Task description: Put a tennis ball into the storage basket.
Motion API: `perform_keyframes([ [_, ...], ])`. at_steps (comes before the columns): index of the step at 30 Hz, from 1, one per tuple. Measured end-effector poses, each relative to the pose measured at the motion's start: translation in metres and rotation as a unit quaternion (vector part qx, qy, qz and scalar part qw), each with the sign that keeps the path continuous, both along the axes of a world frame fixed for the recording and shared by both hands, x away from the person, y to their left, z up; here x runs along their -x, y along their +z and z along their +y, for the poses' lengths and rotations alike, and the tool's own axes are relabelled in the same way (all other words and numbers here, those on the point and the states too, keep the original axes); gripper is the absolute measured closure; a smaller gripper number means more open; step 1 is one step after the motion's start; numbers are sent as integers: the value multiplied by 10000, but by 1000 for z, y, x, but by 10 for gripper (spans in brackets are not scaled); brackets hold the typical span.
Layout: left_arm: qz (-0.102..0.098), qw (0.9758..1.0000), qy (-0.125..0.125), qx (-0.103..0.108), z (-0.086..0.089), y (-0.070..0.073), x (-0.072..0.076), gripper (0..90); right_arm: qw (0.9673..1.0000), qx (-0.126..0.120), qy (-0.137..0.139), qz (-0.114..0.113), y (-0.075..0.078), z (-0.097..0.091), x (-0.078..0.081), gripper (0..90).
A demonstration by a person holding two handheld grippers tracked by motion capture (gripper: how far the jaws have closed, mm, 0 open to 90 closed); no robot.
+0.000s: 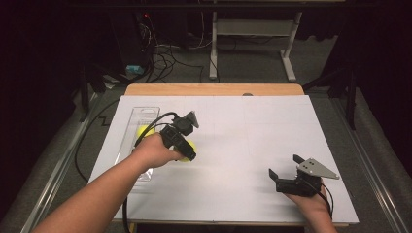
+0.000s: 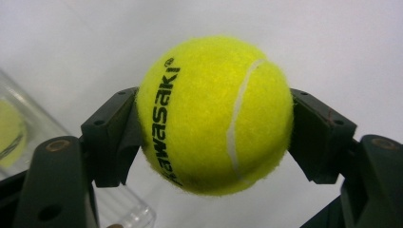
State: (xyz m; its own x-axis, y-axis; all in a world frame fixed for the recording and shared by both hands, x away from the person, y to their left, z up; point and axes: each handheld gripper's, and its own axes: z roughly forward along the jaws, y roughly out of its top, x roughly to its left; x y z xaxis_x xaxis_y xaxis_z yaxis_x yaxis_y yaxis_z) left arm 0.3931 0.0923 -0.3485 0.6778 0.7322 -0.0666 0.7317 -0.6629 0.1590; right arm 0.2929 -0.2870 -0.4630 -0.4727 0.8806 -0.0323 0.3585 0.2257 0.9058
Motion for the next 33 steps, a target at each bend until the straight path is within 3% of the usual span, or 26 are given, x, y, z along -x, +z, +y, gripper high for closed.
perform_keyframes([
  [14, -137, 9990, 410, -106, 45, 31, -6, 267, 10000, 31, 3, -19, 1, -7, 8, 0],
  [33, -44, 9948, 987, -242, 113, 32, -3, 267, 10000, 64, 38, -7, 0, -5, 8, 0],
])
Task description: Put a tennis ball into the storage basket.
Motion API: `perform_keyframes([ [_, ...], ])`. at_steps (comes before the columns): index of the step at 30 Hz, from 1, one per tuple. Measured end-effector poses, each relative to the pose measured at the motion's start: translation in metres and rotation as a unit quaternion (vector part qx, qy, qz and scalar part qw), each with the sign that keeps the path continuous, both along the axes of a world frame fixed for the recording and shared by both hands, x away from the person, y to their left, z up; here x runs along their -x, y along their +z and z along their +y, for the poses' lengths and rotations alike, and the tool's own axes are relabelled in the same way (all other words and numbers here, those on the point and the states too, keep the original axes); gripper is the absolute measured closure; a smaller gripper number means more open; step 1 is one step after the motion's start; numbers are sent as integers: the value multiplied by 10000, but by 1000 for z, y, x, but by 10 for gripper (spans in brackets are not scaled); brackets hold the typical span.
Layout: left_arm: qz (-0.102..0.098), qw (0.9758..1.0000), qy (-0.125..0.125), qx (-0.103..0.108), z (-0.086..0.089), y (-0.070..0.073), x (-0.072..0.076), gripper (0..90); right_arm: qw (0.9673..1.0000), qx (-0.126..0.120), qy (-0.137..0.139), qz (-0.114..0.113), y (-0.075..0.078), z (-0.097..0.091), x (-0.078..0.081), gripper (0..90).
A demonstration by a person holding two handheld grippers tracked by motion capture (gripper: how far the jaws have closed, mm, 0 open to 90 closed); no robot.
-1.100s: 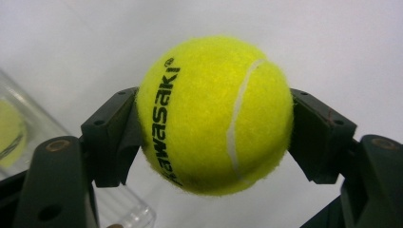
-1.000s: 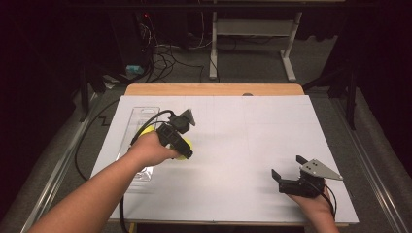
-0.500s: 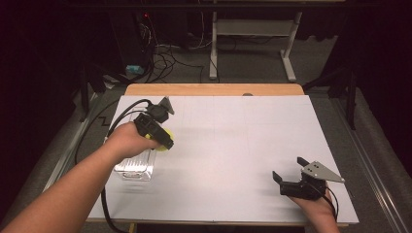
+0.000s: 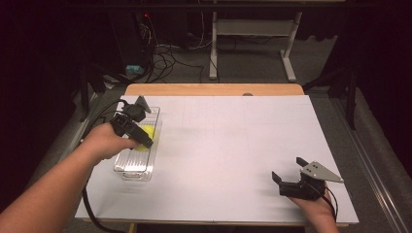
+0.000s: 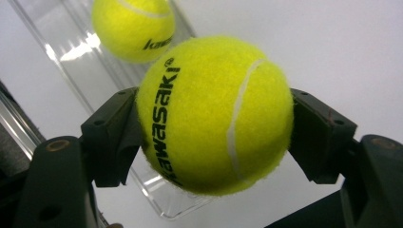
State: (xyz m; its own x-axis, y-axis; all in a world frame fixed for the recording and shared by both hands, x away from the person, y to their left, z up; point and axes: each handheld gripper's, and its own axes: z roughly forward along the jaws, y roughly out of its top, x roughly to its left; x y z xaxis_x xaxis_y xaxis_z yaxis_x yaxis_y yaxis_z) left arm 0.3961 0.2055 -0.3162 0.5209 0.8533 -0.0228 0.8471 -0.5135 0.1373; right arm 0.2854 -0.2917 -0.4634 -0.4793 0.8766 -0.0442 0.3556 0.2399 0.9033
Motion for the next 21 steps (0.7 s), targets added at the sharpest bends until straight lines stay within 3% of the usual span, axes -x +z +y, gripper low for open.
perform_keyframes([
  [9, 66, 9998, 180, 10, 18, -8, 2, 267, 10000, 12, 12, 15, -1, 2, 0, 0],
  [18, 168, 9995, 265, 40, 22, -28, 0, 266, 10000, 14, 10, 16, -1, 2, 0, 0],
  [21, 237, 9993, 286, 15, 23, -41, -1, 266, 10000, 25, 5, -1, -1, 2, 0, 0],
])
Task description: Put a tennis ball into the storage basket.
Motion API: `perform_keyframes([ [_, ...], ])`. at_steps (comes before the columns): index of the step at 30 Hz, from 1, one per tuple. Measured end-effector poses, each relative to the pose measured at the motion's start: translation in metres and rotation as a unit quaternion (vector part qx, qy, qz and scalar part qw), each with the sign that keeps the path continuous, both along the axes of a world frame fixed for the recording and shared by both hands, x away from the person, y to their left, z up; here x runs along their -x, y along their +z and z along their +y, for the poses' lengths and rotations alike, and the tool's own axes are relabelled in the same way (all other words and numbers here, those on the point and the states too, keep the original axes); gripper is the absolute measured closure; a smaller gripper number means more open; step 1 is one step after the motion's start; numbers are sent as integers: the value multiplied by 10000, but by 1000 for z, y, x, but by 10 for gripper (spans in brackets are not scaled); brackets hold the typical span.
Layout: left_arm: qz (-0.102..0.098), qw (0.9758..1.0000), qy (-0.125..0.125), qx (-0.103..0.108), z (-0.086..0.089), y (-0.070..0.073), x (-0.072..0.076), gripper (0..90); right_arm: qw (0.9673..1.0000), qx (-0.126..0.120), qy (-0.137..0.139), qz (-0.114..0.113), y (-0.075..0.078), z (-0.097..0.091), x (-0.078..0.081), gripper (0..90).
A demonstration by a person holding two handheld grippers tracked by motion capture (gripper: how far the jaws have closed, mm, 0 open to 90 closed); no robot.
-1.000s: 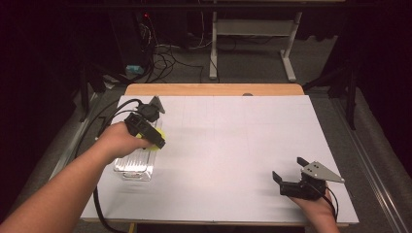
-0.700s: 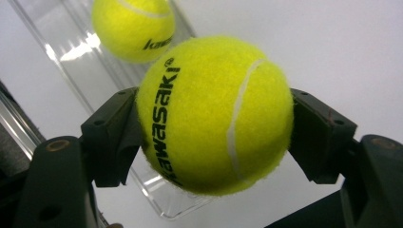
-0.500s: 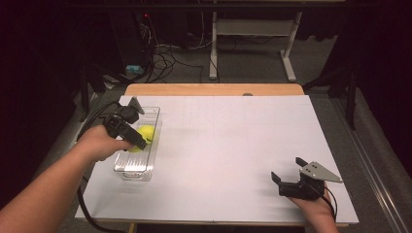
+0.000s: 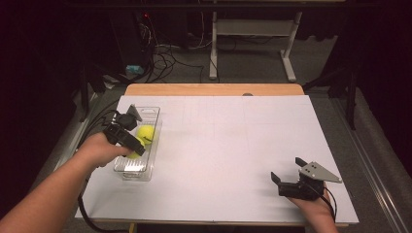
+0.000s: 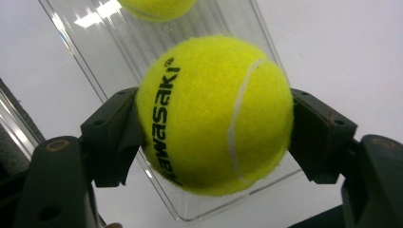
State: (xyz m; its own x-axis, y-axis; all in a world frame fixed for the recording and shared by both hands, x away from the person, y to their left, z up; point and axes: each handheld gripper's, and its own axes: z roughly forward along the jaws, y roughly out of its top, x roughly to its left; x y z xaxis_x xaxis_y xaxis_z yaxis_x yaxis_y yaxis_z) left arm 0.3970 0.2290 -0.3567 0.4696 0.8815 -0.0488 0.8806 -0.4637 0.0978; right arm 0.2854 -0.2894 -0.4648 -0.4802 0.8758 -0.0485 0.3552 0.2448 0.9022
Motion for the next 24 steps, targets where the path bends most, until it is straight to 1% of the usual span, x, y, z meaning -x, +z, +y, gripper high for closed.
perform_keyframes([
  [1, 16, 10000, 15, -1, 0, -4, 0, 266, 10000, 1, 3, -4, 0, 0, 0, 0],
  [2, 16, 10000, 15, -1, 0, -4, 0, 266, 10000, 11, 5, 0, 0, 0, 0, 0],
  [4, 75, 10000, 36, -13, 1, -14, -1, 266, 10000, 17, 6, 1, 0, 1, 1, 0],
  [5, 75, 10000, 36, -13, 1, -14, -1, 266, 10000, 17, 6, 1, 0, 1, 1, 0],
  [6, 125, 9999, 39, -16, 1, -19, -2, 265, 10000, 17, 7, 10, 0, 1, 1, 0],
  [7, 103, 9999, 45, -8, 1, -21, -2, 265, 10000, 18, 8, 9, 0, 1, 1, 0],
  [12, 134, 9999, 31, -9, 1, -24, -3, 264, 10000, 13, -5, 27, 0, 1, 0, 0],
  [13, 144, 9999, 18, 0, 0, -24, -3, 261, 10000, 11, -9, 28, 0, 1, 0, 0],
  [14, 79, 9999, -37, 60, -1, -20, -3, 248, 10000, 11, -10, 27, 0, 1, 0, 0],
  [15, -27, 10000, -38, 53, -1, -17, -2, 200, 10000, 12, -9, 25, 0, 1, 0, 0],
  [16, -27, 10000, -38, 53, -1, -17, -2, 145, 10000, 7, -8, 29, 0, 1, 0, 0],
  [17, -146, 9998, -16, 130, -1, -8, -2, 108, 10000, 9, -8, 28, 0, 1, 0, 0],
  [18, -182, 9997, -23, 176, -1, -4, -2, 71, 10000, 8, -9, 23, 0, 1, 0, 0],
  [19, -182, 9997, -23, 176, -1, -4, -2, 45, 10000, 12, -7, 19, 0, 1, 0, 0],
  [21, -214, 9995, -90, 226, -4, 2, -2, 13, 10000, 15, 1, 14, 0, 1, 1, 0],
  [24, -258, 9990, -222, 305, -14, 7, 1, 7, 10000, 5, -10, 3, 1, 1, 1, 0],
])
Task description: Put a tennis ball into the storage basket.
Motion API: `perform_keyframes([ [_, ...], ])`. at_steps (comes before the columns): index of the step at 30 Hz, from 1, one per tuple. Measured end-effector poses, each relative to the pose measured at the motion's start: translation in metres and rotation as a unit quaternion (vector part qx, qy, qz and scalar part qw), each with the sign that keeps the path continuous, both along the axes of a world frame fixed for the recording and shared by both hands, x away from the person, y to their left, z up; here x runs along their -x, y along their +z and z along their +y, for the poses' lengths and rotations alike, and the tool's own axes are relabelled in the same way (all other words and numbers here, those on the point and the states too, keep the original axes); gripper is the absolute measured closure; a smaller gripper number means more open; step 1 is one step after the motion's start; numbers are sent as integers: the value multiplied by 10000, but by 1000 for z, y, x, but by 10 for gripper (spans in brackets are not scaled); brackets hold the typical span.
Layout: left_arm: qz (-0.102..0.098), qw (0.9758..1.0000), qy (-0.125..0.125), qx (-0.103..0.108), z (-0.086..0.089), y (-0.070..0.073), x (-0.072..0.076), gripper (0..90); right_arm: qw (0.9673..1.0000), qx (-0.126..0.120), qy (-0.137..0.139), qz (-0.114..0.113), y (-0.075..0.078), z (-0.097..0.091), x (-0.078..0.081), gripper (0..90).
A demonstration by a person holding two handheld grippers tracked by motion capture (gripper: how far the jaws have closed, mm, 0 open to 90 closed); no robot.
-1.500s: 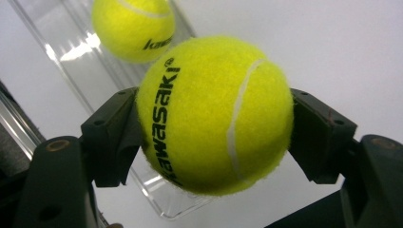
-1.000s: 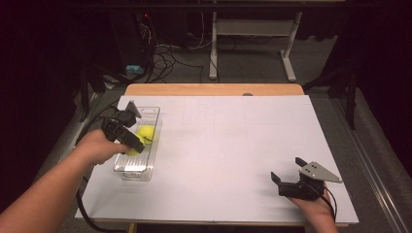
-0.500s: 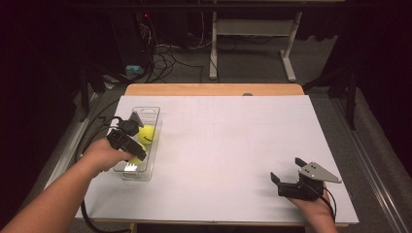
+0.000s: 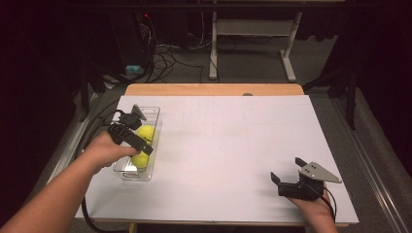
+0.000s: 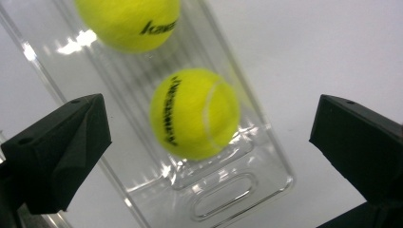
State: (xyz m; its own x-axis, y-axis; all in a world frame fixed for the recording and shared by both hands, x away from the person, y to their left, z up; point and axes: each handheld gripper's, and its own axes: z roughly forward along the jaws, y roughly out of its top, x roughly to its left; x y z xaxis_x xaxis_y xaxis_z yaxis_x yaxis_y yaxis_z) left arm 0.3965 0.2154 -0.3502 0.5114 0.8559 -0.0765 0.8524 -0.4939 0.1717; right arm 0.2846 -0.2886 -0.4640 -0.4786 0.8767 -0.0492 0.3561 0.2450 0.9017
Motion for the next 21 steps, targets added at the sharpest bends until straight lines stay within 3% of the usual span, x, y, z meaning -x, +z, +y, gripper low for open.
perform_keyframes([
  [7, -48, 9993, -364, 25, -37, -2, 3, 7, 10000, -10, 14, -25, 1, -1, 0, 0],
  [9, -77, 9987, -501, 20, -54, -3, 5, 7, 10000, -16, 7, -30, 2, -1, 1, 0],
  [10, -77, 9987, -501, 20, -54, -3, 5, 7, 10000, -16, 7, -30, 2, -1, 1, 0],
  [11, -74, 9982, -601, 45, -66, -4, 5, 7, 10000, -23, 1, -35, 2, -2, 1, 0],
  [21, -90, 9956, -930, 39, -106, -5, 9, 7, 10000, -48, 0, -53, 3, -3, 2, 0],
])
